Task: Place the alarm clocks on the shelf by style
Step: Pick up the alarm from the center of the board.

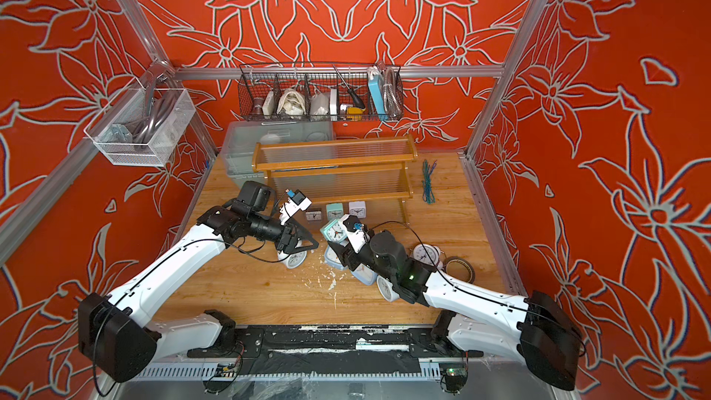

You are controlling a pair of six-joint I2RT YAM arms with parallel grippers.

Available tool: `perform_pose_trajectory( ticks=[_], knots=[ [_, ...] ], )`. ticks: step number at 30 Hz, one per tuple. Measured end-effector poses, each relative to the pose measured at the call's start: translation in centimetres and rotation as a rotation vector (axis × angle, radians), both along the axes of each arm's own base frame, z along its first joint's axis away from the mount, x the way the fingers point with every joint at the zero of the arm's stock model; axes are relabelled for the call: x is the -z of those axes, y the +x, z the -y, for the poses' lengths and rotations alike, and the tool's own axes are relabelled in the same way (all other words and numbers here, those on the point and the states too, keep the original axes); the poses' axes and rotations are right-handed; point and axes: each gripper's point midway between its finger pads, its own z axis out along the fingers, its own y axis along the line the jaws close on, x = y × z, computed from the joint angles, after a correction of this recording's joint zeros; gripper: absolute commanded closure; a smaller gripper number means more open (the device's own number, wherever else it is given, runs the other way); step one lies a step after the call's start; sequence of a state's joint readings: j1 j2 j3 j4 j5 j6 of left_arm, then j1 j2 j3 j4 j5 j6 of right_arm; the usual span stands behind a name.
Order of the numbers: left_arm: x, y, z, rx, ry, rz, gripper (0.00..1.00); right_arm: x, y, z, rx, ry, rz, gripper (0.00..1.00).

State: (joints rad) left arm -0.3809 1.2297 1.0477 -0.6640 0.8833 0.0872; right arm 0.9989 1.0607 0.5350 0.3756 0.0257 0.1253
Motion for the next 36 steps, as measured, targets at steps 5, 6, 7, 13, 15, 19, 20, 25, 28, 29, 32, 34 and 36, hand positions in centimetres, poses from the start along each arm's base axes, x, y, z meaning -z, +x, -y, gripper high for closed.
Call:
perform_pose_trajectory(
  ticks=[5,6,7,13,15,19,20,25,28,29,32,34,36],
  knots=[
    [0.0,0.1,0.0,-0.004,0.002,0.002,0.29,0.5,-0.7,-0.7,-0.026,-0.011,-0.005,0.49],
    [0.0,0.1,0.0,-0.005,0.002,0.004,0.29,0.6,-0.8,-0.8,-0.031,-0.014,-0.005,0.49],
    [0.0,0.2,0.0,-0.007,0.002,0.005,0.29,0.7,-0.9,-1.0,-0.037,-0.018,-0.005,0.49],
    [0.0,0.3,0.1,-0.007,0.001,0.010,0.29,1.4,-1.7,-1.7,-0.067,-0.041,-0.007,0.49],
    [0.0,0.2,0.1,-0.005,0.001,0.009,0.29,1.6,-1.9,-2.0,-0.079,-0.051,-0.005,0.49],
    [0.2,0.2,0.3,0.001,0.005,0.002,0.30,1.8,-2.4,-2.7,-0.111,-0.079,0.002,0.48],
    [0.3,0.2,0.3,0.003,0.006,-0.001,0.30,1.9,-2.5,-2.9,-0.121,-0.088,0.008,0.47],
    [1.0,0.1,0.6,0.013,0.018,-0.029,0.32,1.7,-2.9,-3.3,-0.160,-0.141,0.037,0.45],
    [1.5,0.0,0.7,0.019,0.027,-0.045,0.34,1.3,-3.0,-3.5,-0.182,-0.165,0.060,0.45],
    [1.6,-0.1,0.7,0.020,0.028,-0.049,0.35,1.2,-3.1,-3.6,-0.190,-0.169,0.066,0.44],
    [1.6,-0.1,0.7,0.021,0.030,-0.055,0.39,1.2,-3.3,-3.6,-0.212,-0.193,0.077,0.44],
    [1.6,-0.2,0.7,0.023,0.031,-0.054,0.42,1.4,-3.5,-3.7,-0.228,-0.209,0.081,0.44],
    [1.6,-0.3,0.8,0.027,0.030,-0.054,0.45,1.8,-3.7,-3.6,-0.242,-0.226,0.083,0.44]
  ],
)
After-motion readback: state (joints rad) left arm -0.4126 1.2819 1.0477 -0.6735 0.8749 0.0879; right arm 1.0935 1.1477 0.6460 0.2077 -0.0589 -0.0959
